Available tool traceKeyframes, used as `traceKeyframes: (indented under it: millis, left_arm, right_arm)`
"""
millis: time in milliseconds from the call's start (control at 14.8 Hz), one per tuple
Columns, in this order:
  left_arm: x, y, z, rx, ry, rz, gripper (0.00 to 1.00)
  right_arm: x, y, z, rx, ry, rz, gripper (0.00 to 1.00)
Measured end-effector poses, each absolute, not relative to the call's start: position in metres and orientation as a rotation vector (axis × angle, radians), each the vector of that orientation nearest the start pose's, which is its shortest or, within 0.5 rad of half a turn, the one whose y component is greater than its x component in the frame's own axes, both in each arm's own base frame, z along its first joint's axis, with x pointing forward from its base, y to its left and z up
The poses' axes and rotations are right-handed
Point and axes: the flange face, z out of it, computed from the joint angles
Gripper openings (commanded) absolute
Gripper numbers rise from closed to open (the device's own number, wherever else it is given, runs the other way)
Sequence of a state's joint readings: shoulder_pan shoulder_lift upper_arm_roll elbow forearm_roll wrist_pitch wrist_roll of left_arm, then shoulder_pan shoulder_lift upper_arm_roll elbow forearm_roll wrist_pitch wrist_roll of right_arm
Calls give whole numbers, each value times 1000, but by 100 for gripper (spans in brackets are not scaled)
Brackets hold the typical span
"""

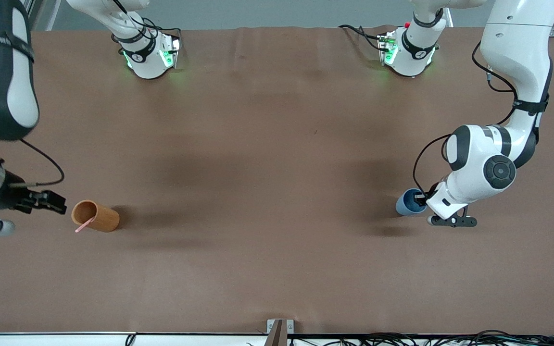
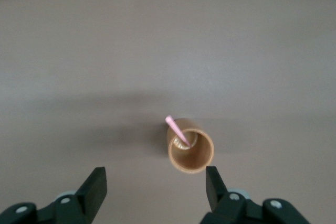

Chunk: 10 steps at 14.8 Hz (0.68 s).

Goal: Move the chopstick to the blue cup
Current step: 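Move the blue cup to mid-table while the right gripper grasps the pink stick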

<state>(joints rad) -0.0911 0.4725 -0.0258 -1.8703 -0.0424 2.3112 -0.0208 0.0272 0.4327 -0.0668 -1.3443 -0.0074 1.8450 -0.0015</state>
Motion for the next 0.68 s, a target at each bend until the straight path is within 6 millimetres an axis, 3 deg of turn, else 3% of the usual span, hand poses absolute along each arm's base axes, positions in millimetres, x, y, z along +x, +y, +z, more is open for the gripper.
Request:
traceKeyframes:
  millis: [203, 338, 541, 676]
  left_arm:
    - [646, -89, 294, -3192, 52, 47, 0]
    - [653, -120, 327, -3213, -47, 51, 0]
    - [643, -202, 354, -3233, -245, 42, 0]
    - [622, -274, 352, -3194, -365, 36, 0]
  right_arm:
    - [717, -36, 442, -3198, -4, -128, 59]
    - [721, -40, 423, -3204, -16, -95, 56]
    - [723, -39, 401, -3200, -15, -43, 48]
    - [723, -37, 390, -3181, -5, -19, 40]
